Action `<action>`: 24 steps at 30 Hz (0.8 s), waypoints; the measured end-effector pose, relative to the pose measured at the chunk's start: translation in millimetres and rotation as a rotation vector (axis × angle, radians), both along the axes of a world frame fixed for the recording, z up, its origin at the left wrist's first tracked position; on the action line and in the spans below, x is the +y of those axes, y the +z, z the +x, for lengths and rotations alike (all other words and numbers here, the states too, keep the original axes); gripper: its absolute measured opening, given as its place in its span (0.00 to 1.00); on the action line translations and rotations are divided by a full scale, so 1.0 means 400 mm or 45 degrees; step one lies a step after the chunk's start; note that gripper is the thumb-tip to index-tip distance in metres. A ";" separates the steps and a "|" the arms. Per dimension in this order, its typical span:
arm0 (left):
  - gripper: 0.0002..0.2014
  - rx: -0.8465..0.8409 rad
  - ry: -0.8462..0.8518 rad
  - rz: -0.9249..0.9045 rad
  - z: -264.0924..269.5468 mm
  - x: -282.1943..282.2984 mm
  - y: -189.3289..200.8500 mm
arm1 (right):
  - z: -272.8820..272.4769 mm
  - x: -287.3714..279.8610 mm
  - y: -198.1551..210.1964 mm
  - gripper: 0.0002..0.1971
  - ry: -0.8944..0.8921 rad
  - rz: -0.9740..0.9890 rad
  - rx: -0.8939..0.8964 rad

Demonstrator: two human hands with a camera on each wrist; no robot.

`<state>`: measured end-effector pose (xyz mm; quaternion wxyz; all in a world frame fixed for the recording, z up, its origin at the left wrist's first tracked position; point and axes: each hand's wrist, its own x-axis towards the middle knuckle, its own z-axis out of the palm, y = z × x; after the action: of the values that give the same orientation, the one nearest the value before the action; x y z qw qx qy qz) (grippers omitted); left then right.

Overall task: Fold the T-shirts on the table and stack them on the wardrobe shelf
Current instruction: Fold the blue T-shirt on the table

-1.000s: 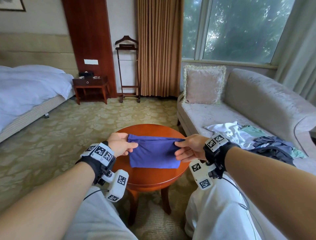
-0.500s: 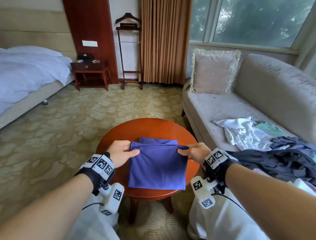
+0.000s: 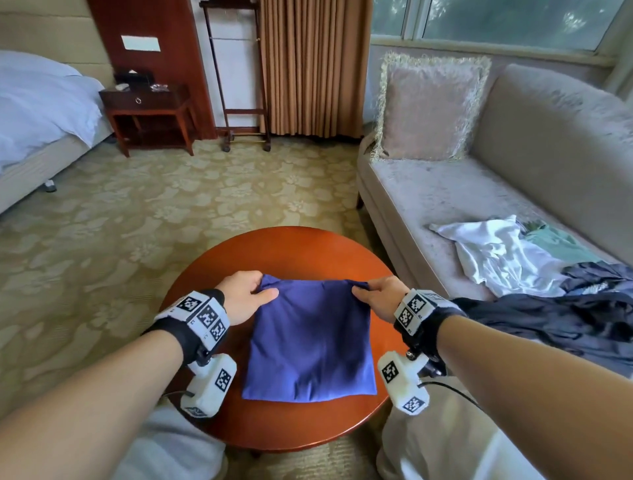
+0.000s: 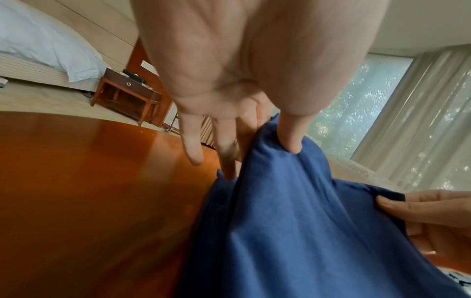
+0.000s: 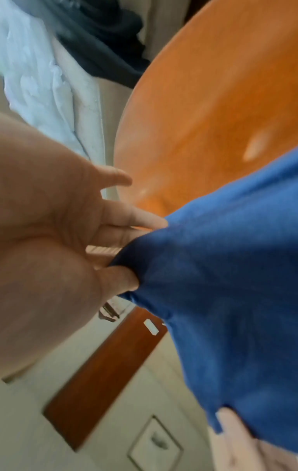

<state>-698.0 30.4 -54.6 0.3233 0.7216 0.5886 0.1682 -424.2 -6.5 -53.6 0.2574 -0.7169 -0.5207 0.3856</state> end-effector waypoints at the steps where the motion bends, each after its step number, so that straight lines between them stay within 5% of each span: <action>1: 0.13 0.061 -0.011 -0.030 0.006 0.010 -0.005 | 0.003 0.016 -0.014 0.13 0.028 -0.033 -0.080; 3: 0.11 0.157 -0.001 -0.070 0.012 0.029 -0.020 | 0.005 0.039 -0.034 0.19 0.034 -0.079 -0.185; 11: 0.18 0.313 0.093 -0.092 0.017 0.097 -0.057 | 0.008 0.130 -0.071 0.16 0.086 -0.166 -0.413; 18: 0.23 0.166 0.336 -0.192 0.008 0.114 -0.097 | 0.000 0.152 -0.084 0.17 0.051 -0.266 -0.599; 21: 0.20 -0.152 0.452 -0.286 0.014 0.091 -0.104 | 0.009 0.135 -0.078 0.14 0.009 -0.294 -0.553; 24: 0.28 -0.280 0.553 -0.360 0.002 0.037 -0.094 | 0.009 0.094 -0.061 0.14 -0.053 -0.337 -0.455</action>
<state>-697.2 45.1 -92.4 0.4389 0.5039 0.7084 0.2270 -420.4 31.1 -78.0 0.0727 -0.8119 -0.4882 0.3119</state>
